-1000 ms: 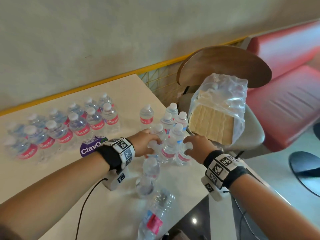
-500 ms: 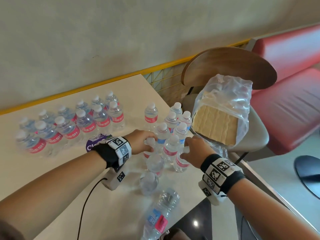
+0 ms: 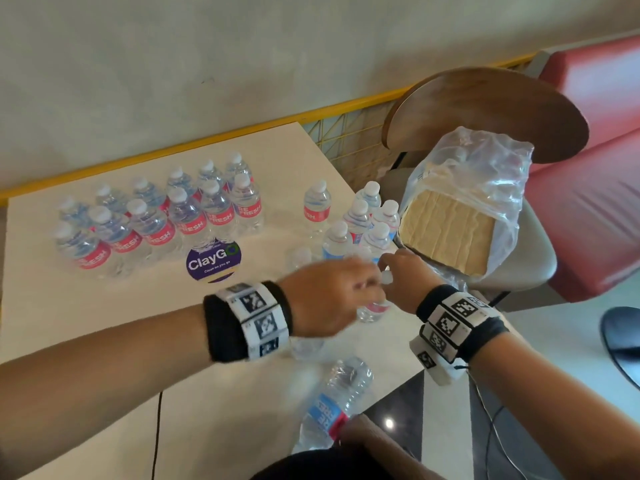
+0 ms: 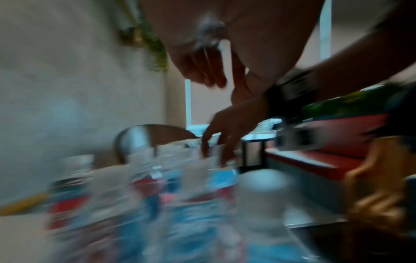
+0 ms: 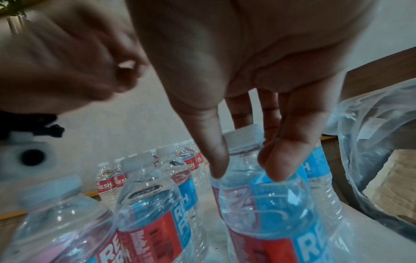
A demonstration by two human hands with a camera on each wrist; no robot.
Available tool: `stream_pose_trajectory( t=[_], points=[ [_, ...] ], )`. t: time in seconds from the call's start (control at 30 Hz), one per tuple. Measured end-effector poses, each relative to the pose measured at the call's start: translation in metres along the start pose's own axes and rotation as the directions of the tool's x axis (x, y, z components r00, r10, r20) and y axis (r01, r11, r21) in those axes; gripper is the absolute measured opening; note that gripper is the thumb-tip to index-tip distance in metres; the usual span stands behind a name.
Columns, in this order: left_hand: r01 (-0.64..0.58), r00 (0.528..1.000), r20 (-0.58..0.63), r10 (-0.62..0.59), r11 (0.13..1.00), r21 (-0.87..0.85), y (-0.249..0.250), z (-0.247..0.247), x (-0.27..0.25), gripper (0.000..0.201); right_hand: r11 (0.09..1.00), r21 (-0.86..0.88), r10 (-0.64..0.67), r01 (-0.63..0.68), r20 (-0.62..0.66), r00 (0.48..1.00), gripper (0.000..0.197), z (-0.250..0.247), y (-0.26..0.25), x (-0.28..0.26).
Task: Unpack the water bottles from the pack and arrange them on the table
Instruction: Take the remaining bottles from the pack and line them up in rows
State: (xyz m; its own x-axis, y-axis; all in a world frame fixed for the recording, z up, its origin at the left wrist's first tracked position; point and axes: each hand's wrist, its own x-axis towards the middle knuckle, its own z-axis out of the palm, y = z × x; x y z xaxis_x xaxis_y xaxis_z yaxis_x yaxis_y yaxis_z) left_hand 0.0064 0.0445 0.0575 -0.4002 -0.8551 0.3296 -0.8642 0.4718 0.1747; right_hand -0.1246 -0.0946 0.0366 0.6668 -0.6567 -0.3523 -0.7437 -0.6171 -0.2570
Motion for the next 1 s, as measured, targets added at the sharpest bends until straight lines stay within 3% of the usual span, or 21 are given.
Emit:
stream_pose_trajectory(
  t=[0.1,0.27,0.4,0.53,0.73,0.8,0.87,1.0],
  points=[
    [-0.133,0.96,0.232,0.154,0.986,-0.104,0.036,0.016,-0.013,0.026,1.0,-0.015,-0.009,0.009,0.017,1.0,0.039,-0.001,0.001,0.003],
    [-0.213,0.816,0.499,0.291,0.955,-0.208,0.05,0.054,-0.055,0.021,1.0,-0.016,-0.008,0.009,0.029,1.0,0.039,-0.003,0.0,0.005],
    [-0.245,0.722,0.646,0.248,0.965,-0.096,0.042,0.09,-0.093,0.047,1.0,0.0,-0.005,0.005,0.01,1.0,0.037,-0.003,-0.001,0.003],
    [-0.225,0.667,0.712,0.218,0.97,-0.087,0.036,0.12,-0.109,0.076,1.0,0.022,0.007,-0.007,-0.014,1.0,0.035,0.0,-0.002,-0.001],
    [-0.171,0.601,0.778,0.182,0.98,-0.097,0.045,0.115,-0.088,0.066,1.0,0.012,0.014,-0.014,-0.008,1.0,0.036,0.0,-0.004,-0.004],
    [-0.072,0.579,0.8,0.158,0.987,-0.143,0.048,0.096,-0.078,0.068,1.0,0.011,0.01,-0.009,-0.014,1.0,0.034,-0.001,-0.004,-0.005],
    [0.104,0.583,0.81,0.059,0.984,-0.146,0.051,0.071,-0.071,0.071,1.0,0.003,0.001,-0.001,-0.017,1.0,0.031,-0.002,-0.007,-0.006],
    [0.457,0.606,0.787,-0.115,0.861,-0.226,0.047,0.035,-0.078,0.064,0.999,-0.036,-0.007,0.007,0.005,1.0,0.03,-0.003,-0.01,-0.009]
  ],
)
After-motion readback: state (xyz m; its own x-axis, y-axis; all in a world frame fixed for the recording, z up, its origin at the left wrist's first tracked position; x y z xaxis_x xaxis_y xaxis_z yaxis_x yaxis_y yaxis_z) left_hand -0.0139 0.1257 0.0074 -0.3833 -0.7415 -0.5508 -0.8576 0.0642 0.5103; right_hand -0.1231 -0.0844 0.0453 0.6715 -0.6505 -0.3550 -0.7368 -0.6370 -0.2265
